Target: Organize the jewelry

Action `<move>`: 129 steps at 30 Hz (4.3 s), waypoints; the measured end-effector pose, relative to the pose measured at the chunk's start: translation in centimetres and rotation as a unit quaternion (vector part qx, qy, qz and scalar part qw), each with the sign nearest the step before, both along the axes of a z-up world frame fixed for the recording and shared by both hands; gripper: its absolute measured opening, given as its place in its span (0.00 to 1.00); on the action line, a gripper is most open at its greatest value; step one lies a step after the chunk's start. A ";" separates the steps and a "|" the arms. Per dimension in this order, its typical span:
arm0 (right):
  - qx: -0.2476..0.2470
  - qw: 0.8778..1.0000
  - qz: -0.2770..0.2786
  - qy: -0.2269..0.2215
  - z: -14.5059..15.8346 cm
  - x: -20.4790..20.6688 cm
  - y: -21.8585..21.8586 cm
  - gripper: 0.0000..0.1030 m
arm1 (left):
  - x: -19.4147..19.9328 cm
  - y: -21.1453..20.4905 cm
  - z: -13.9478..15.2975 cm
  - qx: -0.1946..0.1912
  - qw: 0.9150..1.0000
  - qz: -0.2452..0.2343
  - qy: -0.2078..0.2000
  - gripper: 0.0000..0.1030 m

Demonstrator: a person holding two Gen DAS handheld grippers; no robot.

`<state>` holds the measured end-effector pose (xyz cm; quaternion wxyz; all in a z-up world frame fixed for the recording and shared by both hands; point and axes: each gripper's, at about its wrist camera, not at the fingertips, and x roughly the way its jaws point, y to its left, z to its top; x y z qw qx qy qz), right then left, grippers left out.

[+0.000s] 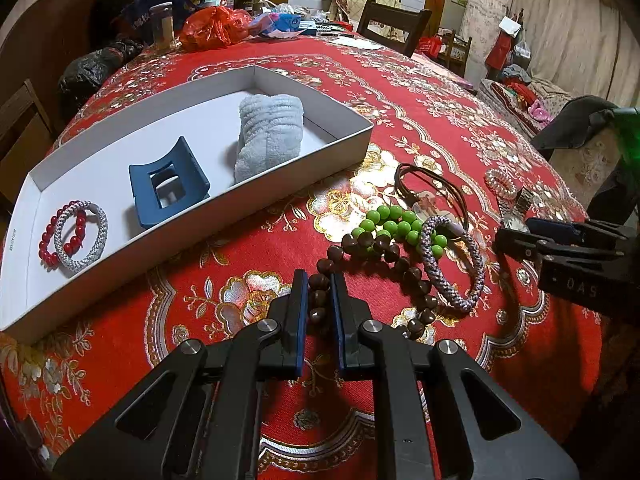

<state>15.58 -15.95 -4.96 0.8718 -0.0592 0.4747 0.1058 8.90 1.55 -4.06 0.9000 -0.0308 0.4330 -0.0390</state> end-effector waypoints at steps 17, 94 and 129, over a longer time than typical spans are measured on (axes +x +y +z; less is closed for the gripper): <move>0.119 0.989 -0.029 -0.085 5.0 -1.2 -2.4 0.12 | -4.0 3.1 2.9 -0.086 0.994 -0.009 -0.064 0.09; 0.146 0.984 -0.022 -0.100 4.9 -1.2 -2.4 0.35 | -6.1 2.3 10.4 -0.104 0.987 -0.001 -0.122 0.09; 0.128 0.984 -0.014 -0.121 5.1 -1.5 -1.7 0.35 | -5.5 2.9 8.8 -0.114 0.988 0.011 -0.104 0.09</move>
